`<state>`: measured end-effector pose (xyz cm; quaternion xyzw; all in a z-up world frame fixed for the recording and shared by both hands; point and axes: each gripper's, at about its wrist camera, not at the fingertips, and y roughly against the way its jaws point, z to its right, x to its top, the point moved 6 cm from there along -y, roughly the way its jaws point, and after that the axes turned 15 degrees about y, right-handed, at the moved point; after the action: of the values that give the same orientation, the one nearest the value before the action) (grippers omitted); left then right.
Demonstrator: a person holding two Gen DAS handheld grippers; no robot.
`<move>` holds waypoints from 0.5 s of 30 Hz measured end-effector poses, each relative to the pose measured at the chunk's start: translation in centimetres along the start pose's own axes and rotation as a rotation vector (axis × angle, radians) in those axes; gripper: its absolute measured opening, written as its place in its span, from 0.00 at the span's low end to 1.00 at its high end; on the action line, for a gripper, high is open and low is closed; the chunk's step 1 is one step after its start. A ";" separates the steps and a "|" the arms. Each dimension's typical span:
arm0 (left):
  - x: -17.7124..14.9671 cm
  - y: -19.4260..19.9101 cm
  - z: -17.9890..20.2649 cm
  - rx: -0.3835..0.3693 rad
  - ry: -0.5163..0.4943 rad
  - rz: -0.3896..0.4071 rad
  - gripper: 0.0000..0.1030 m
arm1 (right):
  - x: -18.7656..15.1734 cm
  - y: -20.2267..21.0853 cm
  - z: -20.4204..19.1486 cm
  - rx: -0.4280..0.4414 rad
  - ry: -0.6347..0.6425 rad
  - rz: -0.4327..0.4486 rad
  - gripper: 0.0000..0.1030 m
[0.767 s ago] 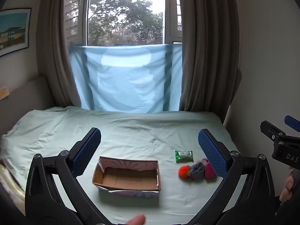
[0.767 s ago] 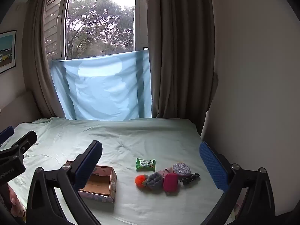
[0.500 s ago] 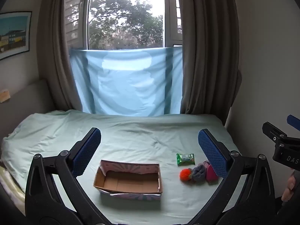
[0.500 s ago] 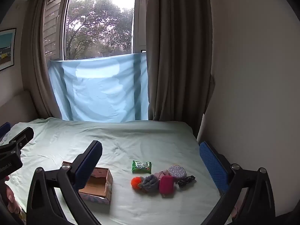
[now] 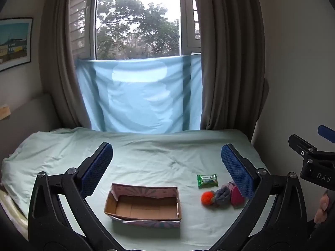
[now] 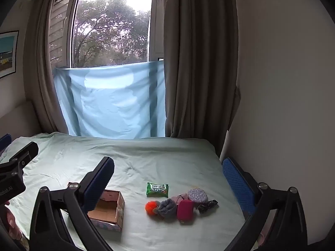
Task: Organize soft objects
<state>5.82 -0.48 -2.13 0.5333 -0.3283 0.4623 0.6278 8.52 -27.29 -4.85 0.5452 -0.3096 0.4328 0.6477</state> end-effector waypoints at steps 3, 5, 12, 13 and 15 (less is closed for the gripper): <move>0.2 -0.1 0.0 -0.001 -0.001 -0.002 1.00 | 0.1 -0.5 1.1 0.006 -0.008 0.000 1.00; 0.3 -0.1 0.0 0.001 -0.002 -0.002 1.00 | 0.1 -0.9 2.1 0.009 -0.012 0.000 1.00; 0.5 -0.6 0.2 0.004 -0.003 -0.003 1.00 | -0.1 -0.5 0.1 -0.003 0.005 0.011 1.00; 0.5 -0.7 0.1 0.010 -0.003 -0.004 1.00 | -0.1 -0.6 0.3 -0.001 0.004 0.011 1.00; 0.5 -0.9 0.2 0.007 -0.003 -0.012 1.00 | 0.0 -0.8 0.8 0.000 0.003 0.009 1.00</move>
<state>6.84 -0.53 -2.00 0.5381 -0.3246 0.4589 0.6281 9.31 -28.11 -5.06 0.5432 -0.3111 0.4363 0.6464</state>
